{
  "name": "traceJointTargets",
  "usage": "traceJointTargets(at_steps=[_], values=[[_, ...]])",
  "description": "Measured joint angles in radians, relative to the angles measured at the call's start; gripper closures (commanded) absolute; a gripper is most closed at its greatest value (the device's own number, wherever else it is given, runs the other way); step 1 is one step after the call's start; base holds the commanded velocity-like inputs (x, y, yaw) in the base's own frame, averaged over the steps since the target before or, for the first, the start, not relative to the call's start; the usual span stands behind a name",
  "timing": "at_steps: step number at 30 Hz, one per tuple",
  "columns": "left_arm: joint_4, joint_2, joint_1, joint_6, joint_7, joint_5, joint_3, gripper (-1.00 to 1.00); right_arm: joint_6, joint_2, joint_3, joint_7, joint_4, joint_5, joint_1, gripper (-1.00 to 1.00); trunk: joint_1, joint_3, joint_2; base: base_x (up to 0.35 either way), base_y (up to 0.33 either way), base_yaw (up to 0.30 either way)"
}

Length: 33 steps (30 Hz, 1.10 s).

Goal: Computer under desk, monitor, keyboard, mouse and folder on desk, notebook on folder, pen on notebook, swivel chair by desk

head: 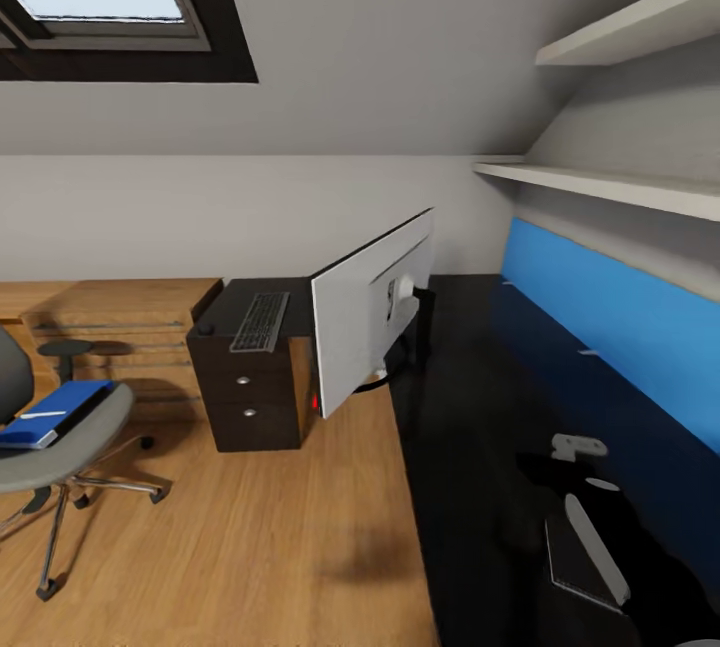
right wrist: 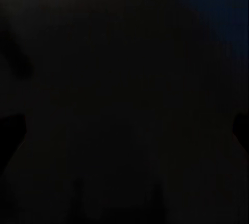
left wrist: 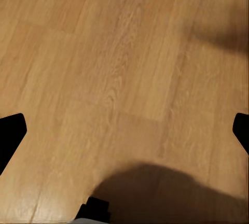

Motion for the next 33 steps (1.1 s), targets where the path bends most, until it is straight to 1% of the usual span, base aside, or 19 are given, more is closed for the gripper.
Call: traceJointTargets(at_steps=[3,5,12,14,21,23,25,30,31,33], values=[[-0.001,0.000,0.000,0.000,0.000,0.000,0.000,-1.00,0.000,0.000,-0.024,-0.001,0.000,-0.001,0.000,-1.00,0.000,0.000,0.000,-0.088,-0.206,0.000],[-0.001,0.000,0.000,0.000,0.000,0.000,0.000,-1.00,0.000,0.000,-0.031,-0.001,0.001,0.000,0.000,-1.00,0.000,0.000,0.000,-0.016,-0.033,0.000],[-0.005,0.000,0.000,-0.001,0.002,0.003,0.003,-1.00,0.001,0.001,-0.033,-0.001,0.004,0.001,0.000,-1.00,0.000,0.000,0.000,-0.004,-0.012,0.000],[-0.022,0.001,0.000,-0.022,0.001,0.006,0.010,-1.00,0.001,0.001,-0.035,-0.001,0.006,0.001,0.000,-1.00,0.000,0.000,0.000,0.000,-0.241,0.000],[-0.027,0.002,0.000,-0.024,0.008,0.008,0.010,-1.00,0.001,0.002,-0.034,-0.002,0.007,0.002,0.000,-1.00,0.000,0.000,0.000,0.000,-0.073,0.000],[-0.032,0.002,0.000,-0.024,0.011,0.009,0.016,-1.00,0.001,0.002,-0.034,-0.002,0.008,0.002,0.000,-1.00,0.000,0.000,0.000,0.000,-0.012,0.000],[-0.036,0.002,0.000,-0.025,0.012,0.010,0.024,-1.00,0.001,0.002,-0.035,-0.002,0.014,0.002,0.000,-1.00,0.000,0.000,0.000,0.000,-0.007,0.000],[-0.058,0.002,0.000,-0.025,0.011,0.010,0.079,-1.00,0.001,0.001,-0.037,0.000,0.085,0.002,-0.002,-1.00,0.000,0.000,0.000,0.000,-0.002,0.000],[-0.064,0.001,0.000,-0.025,0.010,0.010,0.095,-1.00,0.000,0.001,-0.038,0.000,0.100,0.002,-0.004,-1.00,0.000,0.000,0.000,0.000,0.000,0.000],[-0.070,0.000,0.000,-0.025,0.010,0.010,0.108,-1.00,0.000,0.001,-0.038,0.000,0.111,0.002,-0.007,-1.00,0.000,0.000,0.000,0.000,0.000,0.000]])
